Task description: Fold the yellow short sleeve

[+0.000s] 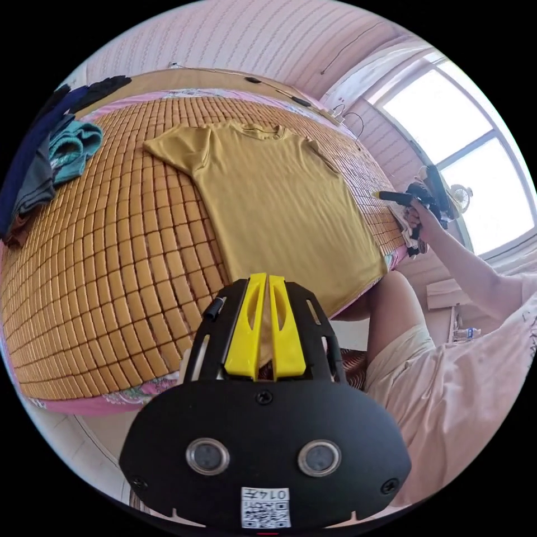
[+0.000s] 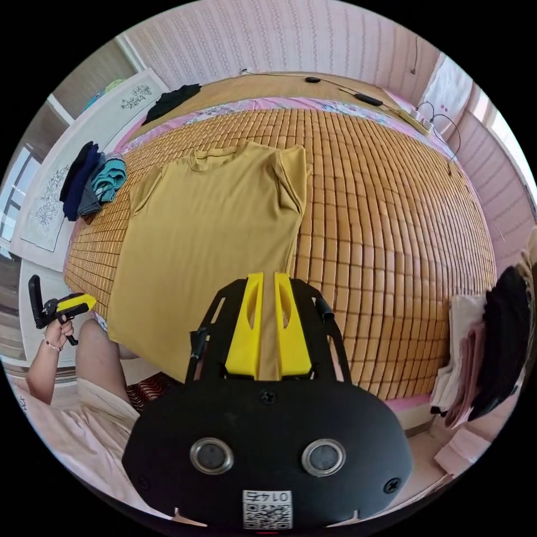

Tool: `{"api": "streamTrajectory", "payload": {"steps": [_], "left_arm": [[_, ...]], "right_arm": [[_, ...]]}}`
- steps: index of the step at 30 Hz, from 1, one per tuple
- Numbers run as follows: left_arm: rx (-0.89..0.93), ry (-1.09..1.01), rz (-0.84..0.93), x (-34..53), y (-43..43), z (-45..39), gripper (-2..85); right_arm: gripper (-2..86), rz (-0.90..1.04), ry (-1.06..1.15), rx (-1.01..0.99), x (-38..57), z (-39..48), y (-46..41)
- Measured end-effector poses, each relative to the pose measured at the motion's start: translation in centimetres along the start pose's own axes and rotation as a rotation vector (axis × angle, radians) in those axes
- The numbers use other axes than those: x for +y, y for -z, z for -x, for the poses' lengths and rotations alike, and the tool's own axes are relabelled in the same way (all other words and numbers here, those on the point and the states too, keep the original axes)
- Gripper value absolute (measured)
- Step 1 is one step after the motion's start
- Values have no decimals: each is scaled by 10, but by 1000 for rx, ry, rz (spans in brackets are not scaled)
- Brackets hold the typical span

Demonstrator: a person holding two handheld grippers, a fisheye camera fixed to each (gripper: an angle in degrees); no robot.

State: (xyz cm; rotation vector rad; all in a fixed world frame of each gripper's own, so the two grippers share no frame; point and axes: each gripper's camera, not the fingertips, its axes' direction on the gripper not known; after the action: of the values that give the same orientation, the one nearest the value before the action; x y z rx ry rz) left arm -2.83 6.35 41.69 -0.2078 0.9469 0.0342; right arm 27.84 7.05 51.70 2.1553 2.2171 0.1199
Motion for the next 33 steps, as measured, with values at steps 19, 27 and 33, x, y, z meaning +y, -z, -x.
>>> {"api": "streamTrajectory", "payload": {"steps": [19,27,33], "left_arm": [[160,-364,106,-229,-146,-75,-10],[168,-608,183,-307,-274,-158,-8],[110,-780,253,-334,-363,-229,28]], "right_arm": [[3,-266,-713,-206,29,-124,4],[34,-232,-792,-178,105,-136,9],[79,-272,-730,-196,98,-120,21]]}}
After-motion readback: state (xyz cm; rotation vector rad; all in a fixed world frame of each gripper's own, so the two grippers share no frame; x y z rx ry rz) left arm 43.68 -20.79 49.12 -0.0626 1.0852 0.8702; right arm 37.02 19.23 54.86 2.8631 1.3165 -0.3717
